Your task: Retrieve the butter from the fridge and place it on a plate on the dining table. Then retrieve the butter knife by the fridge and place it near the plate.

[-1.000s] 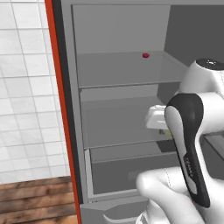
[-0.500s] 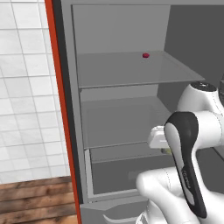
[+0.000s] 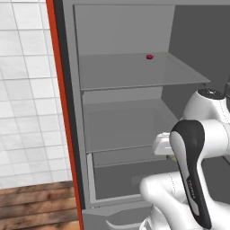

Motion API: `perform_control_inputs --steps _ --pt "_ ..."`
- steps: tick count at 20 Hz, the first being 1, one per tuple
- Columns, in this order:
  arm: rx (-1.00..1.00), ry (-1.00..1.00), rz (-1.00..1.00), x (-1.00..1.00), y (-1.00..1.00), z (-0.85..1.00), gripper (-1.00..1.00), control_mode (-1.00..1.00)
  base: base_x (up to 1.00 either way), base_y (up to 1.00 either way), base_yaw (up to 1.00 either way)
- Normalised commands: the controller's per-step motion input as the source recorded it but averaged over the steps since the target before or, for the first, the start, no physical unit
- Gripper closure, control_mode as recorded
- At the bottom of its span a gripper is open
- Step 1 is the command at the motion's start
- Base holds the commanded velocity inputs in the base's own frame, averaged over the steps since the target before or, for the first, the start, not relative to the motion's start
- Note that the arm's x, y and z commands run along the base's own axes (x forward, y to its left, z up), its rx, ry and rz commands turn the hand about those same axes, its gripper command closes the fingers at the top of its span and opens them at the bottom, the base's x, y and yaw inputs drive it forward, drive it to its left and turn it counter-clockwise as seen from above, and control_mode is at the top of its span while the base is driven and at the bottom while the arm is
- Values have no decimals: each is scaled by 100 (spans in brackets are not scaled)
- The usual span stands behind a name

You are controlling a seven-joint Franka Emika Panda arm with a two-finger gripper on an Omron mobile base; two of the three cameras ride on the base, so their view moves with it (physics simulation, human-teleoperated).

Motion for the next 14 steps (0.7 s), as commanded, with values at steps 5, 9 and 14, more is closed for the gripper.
perform_control_inputs --steps 5,9,14 --pt "0 0 0 -1 0 -1 100 -100 0 0 0" --pt "0 0 0 0 0 0 100 100 -52 19 0" --pt "0 0 0 0 0 0 100 100 -52 54 1"
